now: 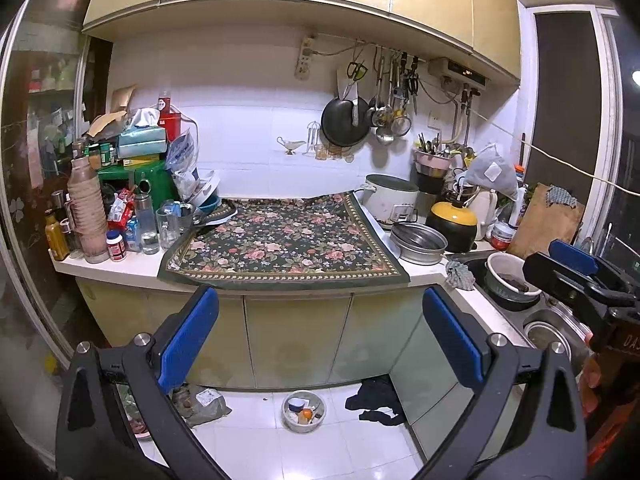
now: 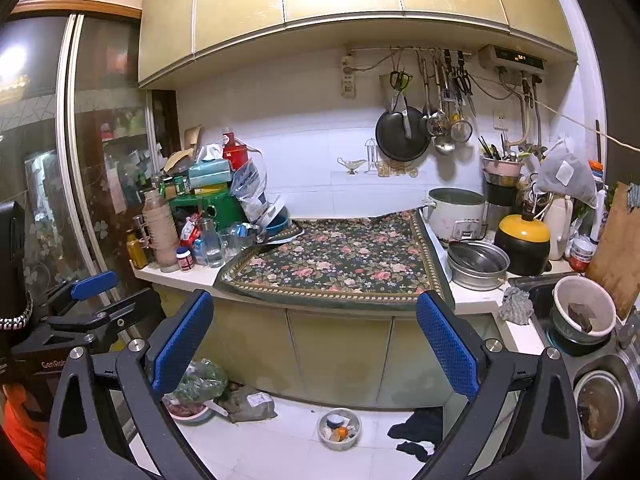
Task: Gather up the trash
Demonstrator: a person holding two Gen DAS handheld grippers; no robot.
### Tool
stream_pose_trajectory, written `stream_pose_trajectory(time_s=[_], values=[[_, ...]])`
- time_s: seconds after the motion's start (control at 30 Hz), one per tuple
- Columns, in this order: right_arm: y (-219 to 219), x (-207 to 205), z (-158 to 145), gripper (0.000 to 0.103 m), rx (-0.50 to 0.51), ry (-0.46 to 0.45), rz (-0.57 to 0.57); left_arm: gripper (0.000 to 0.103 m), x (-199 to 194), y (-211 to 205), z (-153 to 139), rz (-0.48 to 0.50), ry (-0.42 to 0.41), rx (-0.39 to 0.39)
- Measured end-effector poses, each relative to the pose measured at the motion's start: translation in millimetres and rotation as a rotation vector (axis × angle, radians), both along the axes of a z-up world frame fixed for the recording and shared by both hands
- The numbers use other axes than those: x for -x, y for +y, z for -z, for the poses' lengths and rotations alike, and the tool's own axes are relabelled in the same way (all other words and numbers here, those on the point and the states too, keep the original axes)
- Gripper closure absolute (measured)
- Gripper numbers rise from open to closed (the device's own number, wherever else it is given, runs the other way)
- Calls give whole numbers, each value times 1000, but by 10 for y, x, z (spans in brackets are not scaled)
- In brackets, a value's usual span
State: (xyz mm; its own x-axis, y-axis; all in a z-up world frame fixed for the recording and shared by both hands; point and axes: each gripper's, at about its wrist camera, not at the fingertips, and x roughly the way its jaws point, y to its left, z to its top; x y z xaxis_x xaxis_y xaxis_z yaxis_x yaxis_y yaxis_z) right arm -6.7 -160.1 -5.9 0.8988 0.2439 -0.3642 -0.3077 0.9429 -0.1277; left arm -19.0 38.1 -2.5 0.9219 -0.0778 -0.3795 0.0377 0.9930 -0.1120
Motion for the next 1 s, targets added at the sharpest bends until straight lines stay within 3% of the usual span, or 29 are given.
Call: stream_pose_trajectory(time_s=[1.0], values=[[-110, -12, -23, 2, 4, 25, 12, 1, -94, -126, -80, 36, -15, 14]])
